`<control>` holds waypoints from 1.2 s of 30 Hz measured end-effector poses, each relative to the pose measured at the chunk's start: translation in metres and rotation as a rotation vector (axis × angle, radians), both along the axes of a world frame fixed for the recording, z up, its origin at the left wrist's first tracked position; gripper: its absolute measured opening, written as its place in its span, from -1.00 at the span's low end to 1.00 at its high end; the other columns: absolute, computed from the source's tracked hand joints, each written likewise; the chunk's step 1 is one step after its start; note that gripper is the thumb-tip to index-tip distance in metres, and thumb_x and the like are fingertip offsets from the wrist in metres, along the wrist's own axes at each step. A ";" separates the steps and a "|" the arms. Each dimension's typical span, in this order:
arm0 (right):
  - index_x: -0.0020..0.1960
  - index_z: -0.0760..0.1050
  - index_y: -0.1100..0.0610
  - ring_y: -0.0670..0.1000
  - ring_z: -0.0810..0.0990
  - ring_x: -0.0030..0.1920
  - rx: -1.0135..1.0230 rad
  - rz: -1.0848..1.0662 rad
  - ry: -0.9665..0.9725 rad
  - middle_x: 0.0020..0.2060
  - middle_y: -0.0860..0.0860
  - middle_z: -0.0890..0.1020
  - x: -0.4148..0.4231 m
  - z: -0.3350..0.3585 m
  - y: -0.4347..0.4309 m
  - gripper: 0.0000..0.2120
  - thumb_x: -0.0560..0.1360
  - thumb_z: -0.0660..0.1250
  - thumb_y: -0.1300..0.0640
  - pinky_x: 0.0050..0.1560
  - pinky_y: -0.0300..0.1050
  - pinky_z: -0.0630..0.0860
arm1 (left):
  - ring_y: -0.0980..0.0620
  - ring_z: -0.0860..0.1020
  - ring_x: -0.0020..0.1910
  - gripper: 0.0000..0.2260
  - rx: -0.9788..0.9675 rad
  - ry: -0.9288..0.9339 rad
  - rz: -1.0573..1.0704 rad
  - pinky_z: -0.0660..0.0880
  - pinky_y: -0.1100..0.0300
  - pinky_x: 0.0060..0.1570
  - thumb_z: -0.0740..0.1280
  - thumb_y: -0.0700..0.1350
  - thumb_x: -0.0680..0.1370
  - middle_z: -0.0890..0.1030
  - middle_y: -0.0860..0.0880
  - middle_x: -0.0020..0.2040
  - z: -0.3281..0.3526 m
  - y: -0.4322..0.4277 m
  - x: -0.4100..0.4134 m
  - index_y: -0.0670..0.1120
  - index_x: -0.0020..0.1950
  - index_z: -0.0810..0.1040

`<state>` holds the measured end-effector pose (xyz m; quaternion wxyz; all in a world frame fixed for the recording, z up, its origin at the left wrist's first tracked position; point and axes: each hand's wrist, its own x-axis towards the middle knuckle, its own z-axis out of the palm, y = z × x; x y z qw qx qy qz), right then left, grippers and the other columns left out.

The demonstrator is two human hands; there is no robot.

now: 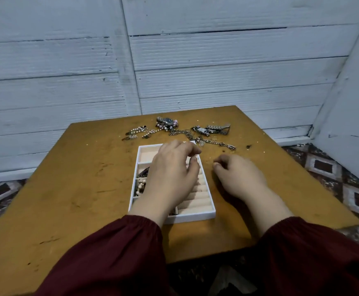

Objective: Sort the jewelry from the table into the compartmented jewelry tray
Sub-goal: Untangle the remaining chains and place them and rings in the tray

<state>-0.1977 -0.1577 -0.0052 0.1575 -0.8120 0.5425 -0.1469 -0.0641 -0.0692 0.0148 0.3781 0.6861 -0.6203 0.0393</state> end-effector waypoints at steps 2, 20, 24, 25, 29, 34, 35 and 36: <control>0.14 0.54 -0.06 0.14 0.54 0.12 0.018 -0.005 -0.041 0.07 0.04 0.63 -0.003 0.005 -0.010 -0.75 0.55 0.18 -0.05 -0.02 -0.07 0.45 | 0.01 0.46 0.08 -0.83 0.016 -0.011 -0.032 0.41 0.09 0.09 0.26 -0.14 0.53 0.55 0.03 0.00 0.004 -0.018 -0.007 0.00 0.08 0.57; -0.05 0.59 -0.03 0.08 0.60 -0.05 -0.116 -0.125 -0.213 -0.22 -0.06 0.61 0.007 0.008 -0.122 -0.88 0.50 0.27 0.06 -0.03 -0.06 0.50 | -0.02 0.58 -0.09 -0.76 0.213 0.125 0.036 0.47 0.18 -0.10 0.18 -0.27 0.50 0.65 -0.03 -0.11 0.007 -0.150 0.019 -0.04 -0.05 0.61; -0.01 0.61 -0.04 0.08 0.60 0.01 -0.137 -0.061 -0.114 -0.12 -0.04 0.67 0.022 0.003 -0.131 -0.87 0.50 0.31 0.01 0.03 -0.07 0.49 | 0.00 0.50 -0.20 -0.76 0.241 0.090 0.090 0.34 0.23 -0.20 0.19 -0.27 0.51 0.56 0.01 -0.20 0.006 -0.162 0.034 -0.04 -0.05 0.61; 0.01 0.61 -0.05 0.09 0.59 0.04 -0.143 -0.050 -0.091 -0.08 -0.02 0.67 0.026 0.002 -0.133 -0.86 0.51 0.32 0.00 0.02 -0.07 0.48 | 0.00 0.48 -0.20 -0.77 0.248 0.082 0.101 0.32 0.24 -0.19 0.19 -0.26 0.51 0.55 0.01 -0.20 0.006 -0.165 0.037 -0.04 -0.06 0.61; 0.07 0.61 -0.05 0.12 0.58 0.08 -0.120 -0.019 -0.018 0.01 0.03 0.66 0.036 -0.003 -0.139 -0.82 0.51 0.33 -0.04 -0.10 -0.11 0.40 | -0.05 0.53 -0.12 -0.82 0.286 0.070 0.118 0.43 0.18 -0.13 0.23 -0.23 0.49 0.60 -0.04 -0.14 0.003 -0.169 0.045 -0.04 -0.08 0.61; 0.10 0.60 -0.05 0.13 0.58 0.07 -0.100 -0.011 0.047 0.03 0.03 0.64 0.038 -0.006 -0.145 -0.78 0.51 0.33 -0.08 -0.12 -0.13 0.39 | -0.06 0.58 -0.08 -0.87 0.332 0.057 0.126 0.54 0.07 -0.01 0.30 -0.18 0.48 0.65 -0.05 -0.13 -0.004 -0.172 0.049 -0.04 -0.13 0.64; 0.09 0.60 -0.05 0.13 0.58 0.07 -0.095 -0.009 0.050 0.03 0.03 0.64 0.038 -0.005 -0.145 -0.78 0.51 0.33 -0.09 -0.13 -0.13 0.39 | -0.06 0.58 -0.07 -0.87 0.329 0.069 0.132 0.54 0.07 0.00 0.30 -0.18 0.48 0.65 -0.05 -0.13 -0.004 -0.173 0.051 -0.05 -0.12 0.65; 0.09 0.60 -0.05 0.12 0.58 0.07 -0.090 -0.008 0.048 0.02 0.03 0.64 0.037 -0.005 -0.145 -0.79 0.50 0.34 -0.09 -0.14 -0.14 0.39 | -0.06 0.59 -0.07 -0.87 0.325 0.081 0.139 0.54 0.06 0.01 0.31 -0.18 0.48 0.66 -0.05 -0.13 -0.005 -0.173 0.053 -0.06 -0.12 0.66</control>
